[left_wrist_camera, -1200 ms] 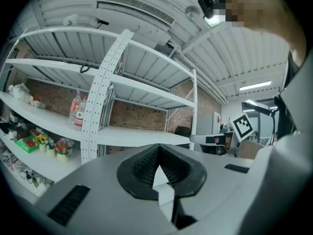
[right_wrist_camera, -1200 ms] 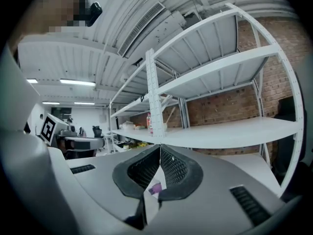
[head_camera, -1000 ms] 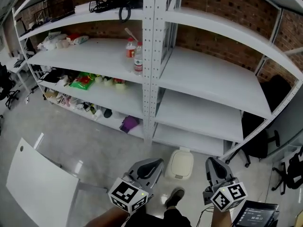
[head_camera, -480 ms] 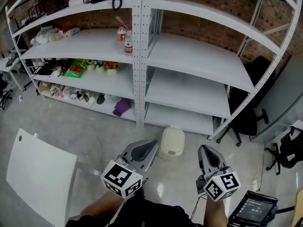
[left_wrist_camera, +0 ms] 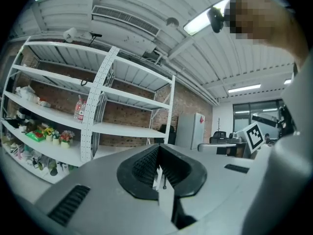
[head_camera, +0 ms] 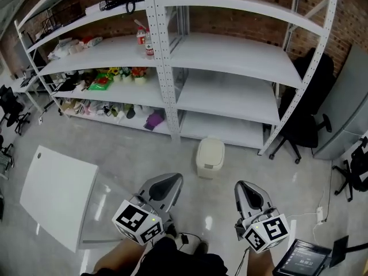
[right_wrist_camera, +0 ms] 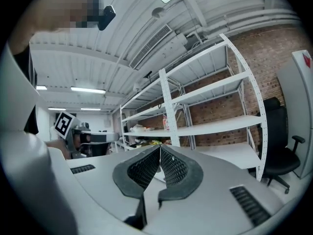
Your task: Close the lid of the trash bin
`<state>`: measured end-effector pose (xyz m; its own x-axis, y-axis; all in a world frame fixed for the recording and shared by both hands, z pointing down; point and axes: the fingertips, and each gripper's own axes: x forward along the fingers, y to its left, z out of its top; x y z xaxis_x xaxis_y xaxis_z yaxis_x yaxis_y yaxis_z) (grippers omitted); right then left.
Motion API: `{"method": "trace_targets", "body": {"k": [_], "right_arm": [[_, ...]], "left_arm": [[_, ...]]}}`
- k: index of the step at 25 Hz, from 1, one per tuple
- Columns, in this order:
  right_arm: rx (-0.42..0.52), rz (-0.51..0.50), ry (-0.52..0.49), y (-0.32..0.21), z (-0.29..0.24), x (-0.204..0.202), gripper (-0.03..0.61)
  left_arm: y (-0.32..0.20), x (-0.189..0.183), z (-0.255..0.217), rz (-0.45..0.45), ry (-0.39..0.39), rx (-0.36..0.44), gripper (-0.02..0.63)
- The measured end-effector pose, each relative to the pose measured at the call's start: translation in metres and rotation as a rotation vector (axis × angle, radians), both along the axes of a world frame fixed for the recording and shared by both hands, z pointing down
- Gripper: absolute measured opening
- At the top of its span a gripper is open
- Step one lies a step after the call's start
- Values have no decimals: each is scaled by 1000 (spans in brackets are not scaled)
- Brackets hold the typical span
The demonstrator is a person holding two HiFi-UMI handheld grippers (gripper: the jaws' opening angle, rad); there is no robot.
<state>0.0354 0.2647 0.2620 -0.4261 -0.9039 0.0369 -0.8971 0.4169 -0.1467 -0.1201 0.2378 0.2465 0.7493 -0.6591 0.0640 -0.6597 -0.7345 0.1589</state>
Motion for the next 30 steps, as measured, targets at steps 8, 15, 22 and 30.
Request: {"method": "trace_targets", "body": {"k": [8, 15, 22, 30], "right_arm": [[-2, -4, -13, 55, -8, -30, 9], [-20, 43, 8, 107, -14, -102, 9], [-67, 96, 36, 162, -3, -164, 9], [-25, 109, 48, 238, -10, -158, 9]], "left_arm": [[65, -30, -2, -3, -16, -10, -9], [119, -110, 9, 19, 65, -24, -9], [165, -179, 33, 104, 103, -51, -9], [228, -171, 16, 108, 85, -11, -9]]}}
